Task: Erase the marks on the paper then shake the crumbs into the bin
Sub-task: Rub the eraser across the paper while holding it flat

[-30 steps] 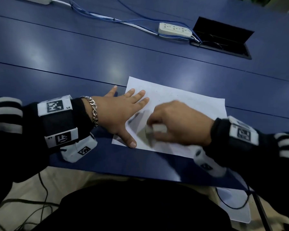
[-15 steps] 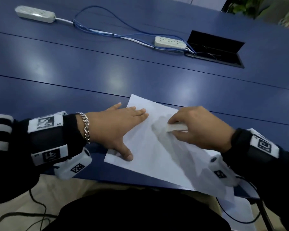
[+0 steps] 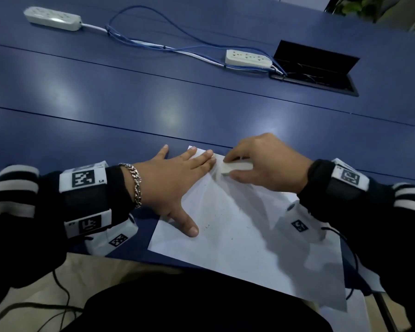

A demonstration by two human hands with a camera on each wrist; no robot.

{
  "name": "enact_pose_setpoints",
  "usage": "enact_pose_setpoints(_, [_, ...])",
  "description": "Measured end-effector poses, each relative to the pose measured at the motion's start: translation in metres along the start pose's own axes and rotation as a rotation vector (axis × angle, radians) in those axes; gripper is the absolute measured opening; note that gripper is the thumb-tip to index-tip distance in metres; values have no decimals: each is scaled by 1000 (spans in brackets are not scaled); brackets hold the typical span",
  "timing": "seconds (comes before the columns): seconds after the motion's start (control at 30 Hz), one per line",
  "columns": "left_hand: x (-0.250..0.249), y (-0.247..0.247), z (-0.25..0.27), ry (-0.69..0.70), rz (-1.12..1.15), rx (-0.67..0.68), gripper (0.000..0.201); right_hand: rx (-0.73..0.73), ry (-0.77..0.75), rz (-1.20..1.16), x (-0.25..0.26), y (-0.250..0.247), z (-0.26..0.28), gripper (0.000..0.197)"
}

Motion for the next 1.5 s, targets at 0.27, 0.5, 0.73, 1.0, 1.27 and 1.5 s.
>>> enact_pose_setpoints(0.27, [5,5,-5,-6,-6,-19,161,196,-184,-35,40,19,21,33])
enact_pose_setpoints(0.5, [4,5,-4,-13,-8,-3,161,129,-193,3,35,16,17,34])
enact_pose_setpoints(0.73, [3,4,-3,-4,-16,9,160,47,-103,32,7,4,-19,36])
enact_pose_setpoints(1.0, [4,4,-2,15,50,-41,158,-1,29,59,-8,-9,13,33])
enact_pose_setpoints(1.27, [24,-7,5,30,87,-75,149,94,57,25,-8,2,30,30])
enact_pose_setpoints(1.5, [27,0,3,-39,-48,-18,158,-12,30,-8,-1,-6,-17,24])
Point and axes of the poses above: each hand's wrist, its own z-axis away from the middle knuckle, its own y-axis out of the palm, x = y × z, the point moved 9 cm from there along -z, towards the middle knuckle, and after that the axes turned 15 degrees about -x, right-handed, at the moved point
